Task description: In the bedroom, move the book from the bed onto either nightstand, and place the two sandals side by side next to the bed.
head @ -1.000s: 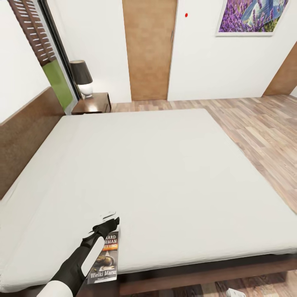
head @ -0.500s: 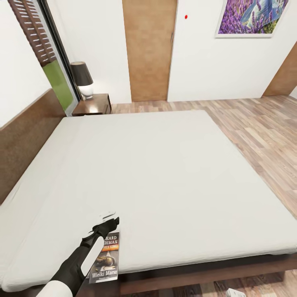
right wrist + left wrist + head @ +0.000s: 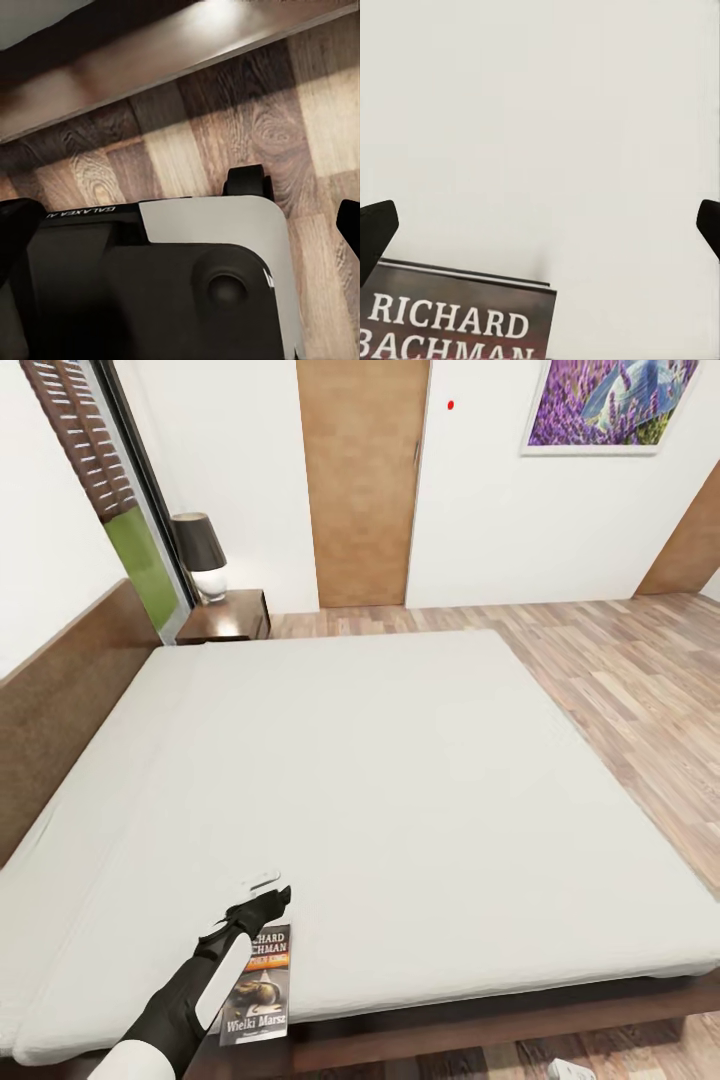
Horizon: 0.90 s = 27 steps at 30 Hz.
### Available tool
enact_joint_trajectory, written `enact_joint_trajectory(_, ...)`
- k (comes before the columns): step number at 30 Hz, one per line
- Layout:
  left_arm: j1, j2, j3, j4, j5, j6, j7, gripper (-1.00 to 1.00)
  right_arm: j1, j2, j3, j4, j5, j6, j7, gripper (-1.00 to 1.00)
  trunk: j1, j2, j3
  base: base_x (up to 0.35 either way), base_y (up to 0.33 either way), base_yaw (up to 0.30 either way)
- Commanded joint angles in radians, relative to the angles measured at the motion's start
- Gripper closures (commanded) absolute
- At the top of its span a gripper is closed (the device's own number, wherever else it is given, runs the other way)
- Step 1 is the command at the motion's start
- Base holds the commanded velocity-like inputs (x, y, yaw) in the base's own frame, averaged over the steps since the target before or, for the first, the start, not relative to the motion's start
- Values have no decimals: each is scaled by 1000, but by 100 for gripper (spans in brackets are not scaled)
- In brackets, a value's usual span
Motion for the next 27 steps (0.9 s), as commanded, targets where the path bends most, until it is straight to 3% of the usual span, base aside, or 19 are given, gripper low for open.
enact_joint_trajectory(1,0,1,-2,-2,9,3,-5,-100,0,0,-4,0,-3,4,4,-100,-4,7,2,0,0,0)
enact_joint_trajectory(3,0,3,-2,-2,10,5,-39,-100,0,0,-4,0,-3,4,4,-100,-12,21,9,0,0,0)
enact_joint_trajectory(10,7,42,-1,-2,11,50,-347,-100,0,0,-4,0,-3,4,4,-100,-38,70,31,0,0,0)
enact_joint_trajectory(13,11,55,-1,-2,11,80,-439,-100,0,0,-4,0,-3,4,4,-100,-50,91,40,0,0,0)
enact_joint_trajectory(19,19,68,-1,14,11,102,-556,-100,0,0,-4,0,-3,4,4,-100,-73,133,59,0,0,0)
enact_joint_trajectory(27,33,69,-3,78,9,101,-592,-100,0,0,-4,0,-3,3,4,-100,-104,189,84,0,0,0)
